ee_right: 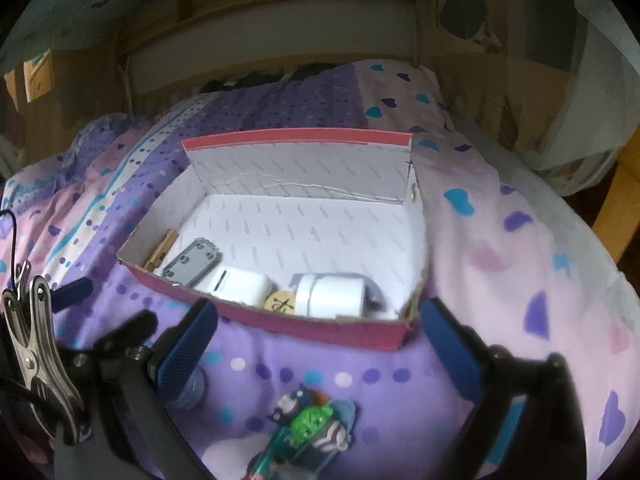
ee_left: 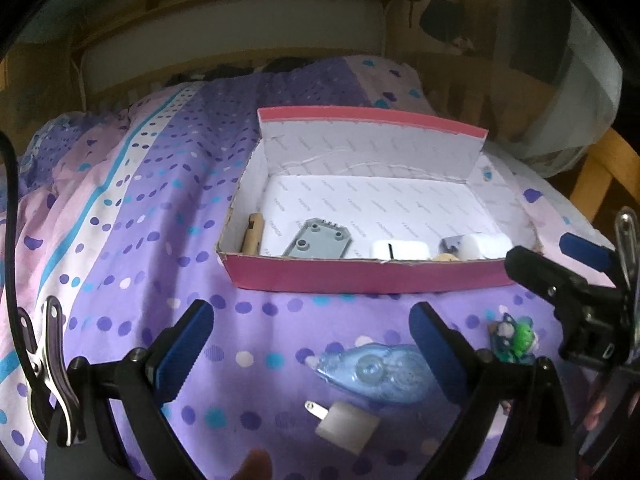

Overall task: Organize rigid objects
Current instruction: 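Withdraw both grippers from the box toward the remaining objects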

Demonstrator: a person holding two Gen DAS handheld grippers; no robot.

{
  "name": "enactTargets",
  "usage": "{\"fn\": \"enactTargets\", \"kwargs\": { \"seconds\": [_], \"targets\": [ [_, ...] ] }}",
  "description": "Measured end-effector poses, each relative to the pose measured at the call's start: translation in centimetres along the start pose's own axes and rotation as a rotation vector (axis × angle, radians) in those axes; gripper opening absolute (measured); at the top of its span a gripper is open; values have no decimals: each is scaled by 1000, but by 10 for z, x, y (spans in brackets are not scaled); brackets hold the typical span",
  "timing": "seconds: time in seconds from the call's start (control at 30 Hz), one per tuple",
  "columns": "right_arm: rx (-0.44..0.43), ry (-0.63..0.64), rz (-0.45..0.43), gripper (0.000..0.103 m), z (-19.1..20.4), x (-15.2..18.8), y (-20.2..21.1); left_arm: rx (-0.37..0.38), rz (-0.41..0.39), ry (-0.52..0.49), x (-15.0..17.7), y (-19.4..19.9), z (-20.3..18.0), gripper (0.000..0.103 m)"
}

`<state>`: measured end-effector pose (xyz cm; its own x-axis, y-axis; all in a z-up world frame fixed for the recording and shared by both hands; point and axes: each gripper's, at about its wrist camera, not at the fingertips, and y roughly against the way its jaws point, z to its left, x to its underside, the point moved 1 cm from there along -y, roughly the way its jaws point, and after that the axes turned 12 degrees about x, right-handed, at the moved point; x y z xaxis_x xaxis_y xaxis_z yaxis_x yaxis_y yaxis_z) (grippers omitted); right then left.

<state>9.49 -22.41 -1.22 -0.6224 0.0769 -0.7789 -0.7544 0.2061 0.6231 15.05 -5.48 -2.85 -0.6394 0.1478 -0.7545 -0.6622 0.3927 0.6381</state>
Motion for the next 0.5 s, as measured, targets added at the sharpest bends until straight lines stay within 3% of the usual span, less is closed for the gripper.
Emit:
{"fn": "enactTargets", "kwargs": {
  "seconds": [0.17, 0.33, 0.5],
  "targets": [
    [-14, -13, 5, 103, -4, 6, 12, 20, -23, 80, 2, 15, 13, 100],
    [-25, -16, 36, 103, -10, 13, 22, 48, 51, 194, 8, 17, 32, 100],
    [-40, -43, 68, 103, -20, 18, 29, 90, 71, 286, 16, 27, 46, 99]
  ]
}}
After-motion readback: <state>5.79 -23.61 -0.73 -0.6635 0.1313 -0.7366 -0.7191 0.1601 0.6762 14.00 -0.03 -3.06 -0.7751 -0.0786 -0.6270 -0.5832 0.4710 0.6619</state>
